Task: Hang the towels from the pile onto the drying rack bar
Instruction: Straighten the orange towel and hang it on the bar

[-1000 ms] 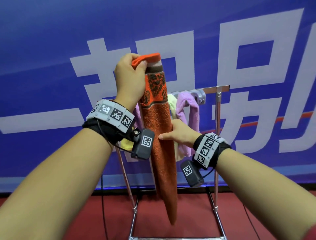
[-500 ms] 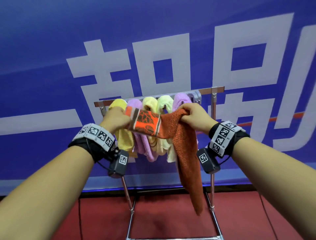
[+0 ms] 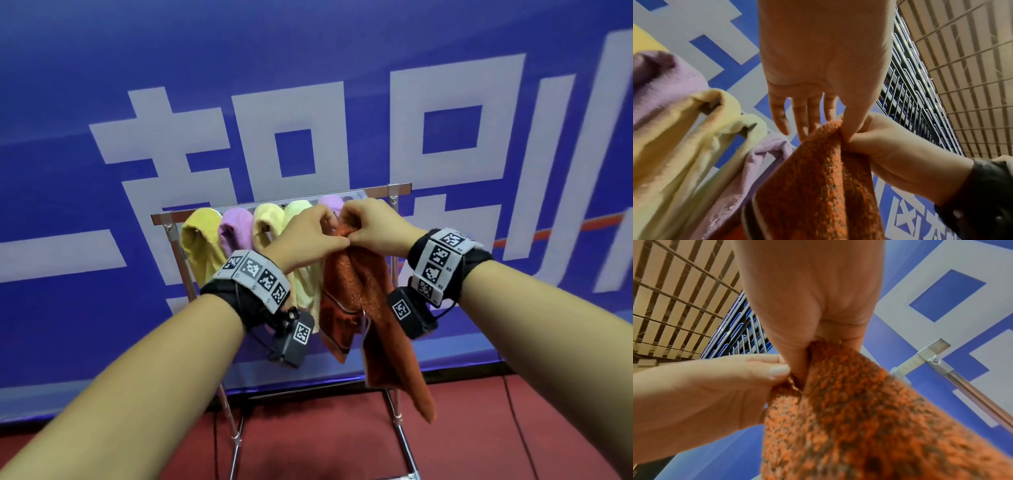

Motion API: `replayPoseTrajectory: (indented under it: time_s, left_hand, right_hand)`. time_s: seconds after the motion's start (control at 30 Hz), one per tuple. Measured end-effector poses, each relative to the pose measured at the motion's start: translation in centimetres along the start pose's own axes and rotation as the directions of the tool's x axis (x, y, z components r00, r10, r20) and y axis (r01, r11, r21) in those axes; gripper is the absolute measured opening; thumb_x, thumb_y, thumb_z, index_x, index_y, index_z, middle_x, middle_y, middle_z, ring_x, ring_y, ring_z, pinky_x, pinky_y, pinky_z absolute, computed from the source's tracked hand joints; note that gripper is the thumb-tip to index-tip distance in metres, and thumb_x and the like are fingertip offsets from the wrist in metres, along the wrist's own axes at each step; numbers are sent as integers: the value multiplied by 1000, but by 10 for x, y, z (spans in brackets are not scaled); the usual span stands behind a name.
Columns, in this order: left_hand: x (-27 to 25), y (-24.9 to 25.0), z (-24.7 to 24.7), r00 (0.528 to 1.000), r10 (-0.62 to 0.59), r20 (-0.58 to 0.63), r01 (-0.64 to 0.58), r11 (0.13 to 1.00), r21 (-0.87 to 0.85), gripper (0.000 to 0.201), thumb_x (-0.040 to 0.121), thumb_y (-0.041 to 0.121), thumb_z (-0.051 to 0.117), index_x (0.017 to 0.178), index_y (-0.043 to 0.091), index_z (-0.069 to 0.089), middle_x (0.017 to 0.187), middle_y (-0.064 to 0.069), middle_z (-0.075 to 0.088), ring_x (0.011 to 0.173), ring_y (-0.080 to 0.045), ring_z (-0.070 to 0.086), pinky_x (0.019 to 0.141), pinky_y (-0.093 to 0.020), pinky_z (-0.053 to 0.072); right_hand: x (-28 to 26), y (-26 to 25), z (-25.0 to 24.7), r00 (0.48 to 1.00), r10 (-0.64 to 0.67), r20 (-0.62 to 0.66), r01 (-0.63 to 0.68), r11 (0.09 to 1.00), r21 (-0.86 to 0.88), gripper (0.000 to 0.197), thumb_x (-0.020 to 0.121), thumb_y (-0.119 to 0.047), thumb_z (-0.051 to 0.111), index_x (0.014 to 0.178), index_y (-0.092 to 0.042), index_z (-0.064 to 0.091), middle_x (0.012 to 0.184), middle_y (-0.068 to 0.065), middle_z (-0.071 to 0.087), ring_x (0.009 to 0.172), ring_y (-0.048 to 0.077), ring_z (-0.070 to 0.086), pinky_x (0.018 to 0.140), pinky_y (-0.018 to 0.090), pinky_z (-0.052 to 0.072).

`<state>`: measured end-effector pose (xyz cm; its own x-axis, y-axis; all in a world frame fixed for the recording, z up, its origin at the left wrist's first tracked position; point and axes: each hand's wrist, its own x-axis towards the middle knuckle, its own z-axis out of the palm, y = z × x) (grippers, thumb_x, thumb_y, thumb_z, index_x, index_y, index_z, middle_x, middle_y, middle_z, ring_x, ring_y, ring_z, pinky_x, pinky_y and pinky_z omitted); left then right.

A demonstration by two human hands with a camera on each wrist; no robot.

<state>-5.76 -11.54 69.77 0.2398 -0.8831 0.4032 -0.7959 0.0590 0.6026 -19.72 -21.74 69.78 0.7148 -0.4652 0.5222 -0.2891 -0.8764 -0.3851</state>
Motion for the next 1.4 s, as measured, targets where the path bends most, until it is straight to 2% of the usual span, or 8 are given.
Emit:
replayPoseTrajectory:
  time_s: [0.17,0.33,0.53,0.87,1.07,1.2,1.3,1.4]
  left_hand:
    - [10,14,24,994,93,65,-99,989,107,22,77,12,67,77,25,49,73,7,55,69,-13,49,59,-18,37]
    - [17,31,25,978,176,-114,-152,969,193,11,79,10,60,85,17,54,72,7,55,71,-16,49,61,-28,34]
    - [26,28,-9,966,140,-219,-97,976,194,17,79,4,57,87,18,51,82,-2,59,74,-20,49,63,-30,34]
    - [10,-15,-31,973,225,43,-223,884,411,43,71,-8,48,88,31,40,95,-1,50,85,-27,50,81,-47,45]
    - [-3,-12,-21,905,277,324,-422,680,600,33,80,3,54,88,33,44,120,11,42,90,-22,55,63,-32,33]
    - [-10,-6,-12,856,217,469,-510,504,697,47,88,14,53,122,46,59,138,11,42,106,-21,57,74,-33,43]
    - [-8,-4,-5,885,193,425,-465,438,770,52,90,17,50,135,43,52,132,8,48,109,-22,58,72,-34,44]
    - [-1,0,0,938,148,313,-346,454,822,41,89,18,50,127,32,56,121,4,52,106,-26,60,66,-34,40]
  right_hand:
    - [-11,25,-11,999,46,18,-47,999,16,24,73,-20,78,93,-22,65,76,-13,61,69,1,55,63,20,38]
    - [-30,38,-14,984,105,142,-117,990,77,31,71,-14,80,95,-22,64,87,-9,68,75,0,61,65,12,46]
    - [-43,67,-12,966,205,156,-214,976,44,24,71,-16,83,91,-15,70,86,-2,72,78,12,66,67,23,48]
    - [-27,67,-20,976,216,-38,-219,970,-103,32,66,-24,86,83,-18,60,84,1,65,82,21,58,70,35,48]
    - [-25,63,-25,974,202,-99,-213,970,-116,23,78,-9,69,91,-18,52,86,2,62,84,25,55,66,32,39]
    - [-29,59,-29,977,212,14,-208,968,-140,34,79,2,47,106,-18,54,97,4,65,90,24,56,71,31,42]
    - [-35,59,-31,975,210,65,-202,972,-117,50,79,4,45,122,-22,51,100,3,66,96,26,60,80,35,49]
    - [-41,59,-33,987,124,105,-112,987,-114,73,81,5,48,144,-29,37,103,1,70,95,24,62,85,35,50]
